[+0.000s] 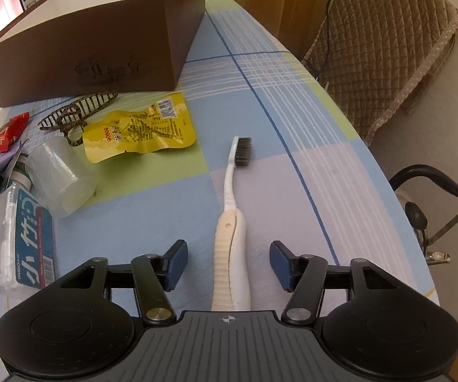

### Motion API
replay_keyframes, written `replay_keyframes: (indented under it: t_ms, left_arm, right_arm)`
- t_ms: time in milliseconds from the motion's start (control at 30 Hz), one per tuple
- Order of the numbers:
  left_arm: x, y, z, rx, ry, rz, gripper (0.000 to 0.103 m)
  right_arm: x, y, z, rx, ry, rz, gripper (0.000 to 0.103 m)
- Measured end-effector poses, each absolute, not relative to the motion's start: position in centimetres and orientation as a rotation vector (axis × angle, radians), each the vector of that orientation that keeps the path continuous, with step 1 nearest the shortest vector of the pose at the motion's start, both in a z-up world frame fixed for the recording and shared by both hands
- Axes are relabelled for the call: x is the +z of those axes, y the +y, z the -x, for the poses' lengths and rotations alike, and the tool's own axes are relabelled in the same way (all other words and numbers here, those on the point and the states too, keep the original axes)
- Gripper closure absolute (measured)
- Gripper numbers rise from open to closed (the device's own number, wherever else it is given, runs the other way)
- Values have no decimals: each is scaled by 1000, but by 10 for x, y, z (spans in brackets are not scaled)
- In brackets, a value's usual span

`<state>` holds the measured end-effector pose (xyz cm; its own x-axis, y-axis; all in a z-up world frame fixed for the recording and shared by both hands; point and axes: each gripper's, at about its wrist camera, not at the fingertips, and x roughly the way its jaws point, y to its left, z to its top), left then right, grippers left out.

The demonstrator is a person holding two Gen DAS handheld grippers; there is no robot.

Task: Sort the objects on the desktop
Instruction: 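Close right tool on the toothbrush handle while left tool closes on the cream hair clip, then lift and carry the toothbrush and hair clip with both tools into the brown box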

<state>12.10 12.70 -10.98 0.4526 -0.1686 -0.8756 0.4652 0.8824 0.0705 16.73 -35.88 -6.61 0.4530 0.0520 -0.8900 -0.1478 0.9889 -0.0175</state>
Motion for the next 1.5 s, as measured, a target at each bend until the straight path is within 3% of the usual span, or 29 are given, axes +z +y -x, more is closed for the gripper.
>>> replay_keyframes:
  t_ms: [267,333,400,600,867,1500]
  left_arm:
    - [-107,152,-116,-184,1093,-186,66]
    - [-106,156,-114,-168,1105,-167,67]
    - [-104,157,-111,-164,1109,-160,67]
    - [-92,152,-105,-165,1092,-118,67]
    - [-47,138,-122,-203,977,-113,67]
    - [44,47,-248,-362,728,-151,66]
  right_arm:
    - [-67,-361,-181,125,1068,88,50]
    - [-64,-358,-180,144,1083,100,77]
    - [-62,-353,-176,164,1105,130,85]
    - [-55,-357,-162,193,1129,53,86]
    - [18,-355,-172,303,986,-38,86]
    - [102,-238,-255,658,793,-124,86]
